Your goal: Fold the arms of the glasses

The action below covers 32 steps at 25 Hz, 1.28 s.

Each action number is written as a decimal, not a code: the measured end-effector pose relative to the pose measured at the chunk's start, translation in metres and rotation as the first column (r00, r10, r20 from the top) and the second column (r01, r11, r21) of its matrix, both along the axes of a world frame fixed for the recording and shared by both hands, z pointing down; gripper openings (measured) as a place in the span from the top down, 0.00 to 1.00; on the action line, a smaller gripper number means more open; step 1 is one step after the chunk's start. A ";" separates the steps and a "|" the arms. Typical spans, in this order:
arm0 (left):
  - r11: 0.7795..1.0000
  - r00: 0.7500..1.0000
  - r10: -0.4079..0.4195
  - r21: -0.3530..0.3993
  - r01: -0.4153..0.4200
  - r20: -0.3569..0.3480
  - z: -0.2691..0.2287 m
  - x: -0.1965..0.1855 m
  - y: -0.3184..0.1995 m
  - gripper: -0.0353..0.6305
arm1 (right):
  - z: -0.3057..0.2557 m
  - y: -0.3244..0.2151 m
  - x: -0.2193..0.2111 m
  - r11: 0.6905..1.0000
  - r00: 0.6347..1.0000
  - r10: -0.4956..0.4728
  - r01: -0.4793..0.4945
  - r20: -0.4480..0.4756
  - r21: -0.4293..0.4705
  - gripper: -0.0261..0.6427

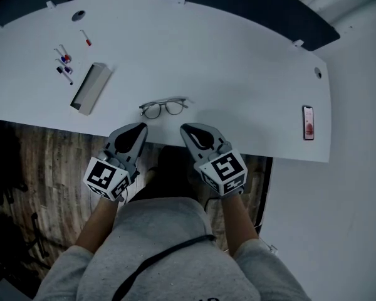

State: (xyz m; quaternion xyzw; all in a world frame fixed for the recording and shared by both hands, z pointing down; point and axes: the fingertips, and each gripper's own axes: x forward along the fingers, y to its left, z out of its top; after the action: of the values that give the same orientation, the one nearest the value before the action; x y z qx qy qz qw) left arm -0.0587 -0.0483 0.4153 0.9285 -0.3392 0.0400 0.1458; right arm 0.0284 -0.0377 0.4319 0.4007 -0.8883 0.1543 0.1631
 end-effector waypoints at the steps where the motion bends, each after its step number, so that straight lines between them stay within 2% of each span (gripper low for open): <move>1: 1.000 1.000 0.000 -0.001 0.000 -0.004 -0.001 -0.001 0.004 0.92 | -0.002 0.004 -0.002 1.000 1.000 0.000 0.000 0.004 0.002 0.92; 23: 0.999 0.997 0.048 0.026 -0.046 -0.053 -0.015 -0.019 0.086 0.92 | -0.026 0.090 -0.030 0.995 0.993 0.079 -0.084 0.082 0.048 0.92; 29: 0.998 0.997 0.049 0.037 -0.047 -0.055 -0.023 -0.020 0.098 0.92 | -0.041 0.102 -0.032 0.991 0.981 0.098 -0.111 0.167 0.073 0.92; 32: 0.998 0.997 0.045 0.048 -0.043 -0.057 -0.027 -0.020 0.105 0.92 | -0.043 0.110 -0.036 0.992 0.985 0.078 -0.092 0.152 0.085 0.92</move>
State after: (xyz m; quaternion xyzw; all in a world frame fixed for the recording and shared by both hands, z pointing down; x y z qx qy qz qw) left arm -0.0787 0.0564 0.3885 0.9396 -0.3151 0.0083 0.1331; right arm -0.0075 0.0720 0.3885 0.4328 -0.8861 0.1497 0.0713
